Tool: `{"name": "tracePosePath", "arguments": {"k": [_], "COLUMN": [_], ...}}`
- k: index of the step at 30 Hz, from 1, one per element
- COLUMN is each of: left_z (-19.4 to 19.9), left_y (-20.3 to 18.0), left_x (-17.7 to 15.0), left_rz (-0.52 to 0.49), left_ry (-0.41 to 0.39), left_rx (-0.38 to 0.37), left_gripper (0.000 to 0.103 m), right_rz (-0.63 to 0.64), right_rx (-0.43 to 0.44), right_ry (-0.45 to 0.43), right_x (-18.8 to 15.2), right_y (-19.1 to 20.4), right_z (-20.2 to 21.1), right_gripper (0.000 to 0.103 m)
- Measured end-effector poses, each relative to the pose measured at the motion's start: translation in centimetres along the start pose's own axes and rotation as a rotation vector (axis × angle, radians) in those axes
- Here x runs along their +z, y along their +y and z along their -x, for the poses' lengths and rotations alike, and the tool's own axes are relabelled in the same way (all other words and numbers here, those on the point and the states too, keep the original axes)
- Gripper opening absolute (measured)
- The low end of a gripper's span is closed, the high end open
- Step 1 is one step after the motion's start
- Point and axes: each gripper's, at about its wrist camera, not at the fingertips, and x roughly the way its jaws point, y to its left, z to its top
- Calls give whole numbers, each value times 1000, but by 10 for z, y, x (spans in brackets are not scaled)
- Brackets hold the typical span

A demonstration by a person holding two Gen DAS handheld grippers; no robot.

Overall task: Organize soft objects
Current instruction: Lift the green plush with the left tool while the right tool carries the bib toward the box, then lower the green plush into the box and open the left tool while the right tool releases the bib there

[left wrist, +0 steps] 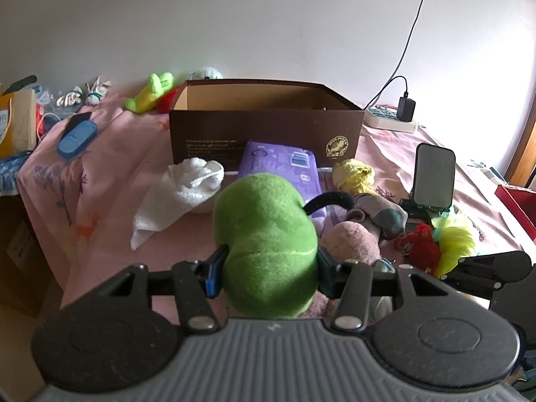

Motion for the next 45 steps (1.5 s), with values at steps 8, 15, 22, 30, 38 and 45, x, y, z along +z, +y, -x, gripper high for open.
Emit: {"name": "tracePosePath", "arguments": {"k": [8, 15, 22, 30, 38, 45], "left_z": [6, 9, 23, -11, -101, -190], "left_y": [0, -2, -4, 6, 39, 67], "left_x": [4, 15, 64, 137, 194, 220], "left_rz": [-4, -4, -54, -122, -106, -61], "left_ry": [-16, -16, -95, -157, -104, -23], "left_rx": [16, 3, -36, -37, 1, 27], "left_gripper": [54, 53, 53, 54, 54, 54], "right_rz": [-191, -291, -398, -502, -577, -603], "right_rx": [34, 58, 87, 96, 30, -58], "right_ry": [-59, -171, -325, -375, -319, -263], "right_x": [-10, -1, 50, 133, 203, 234], "right_y": [-13, -26, -72, -121, -161, -183], "right_z": [11, 40, 89, 74, -1, -72], "right_gripper": [0, 0, 0, 0, 0, 0]}}
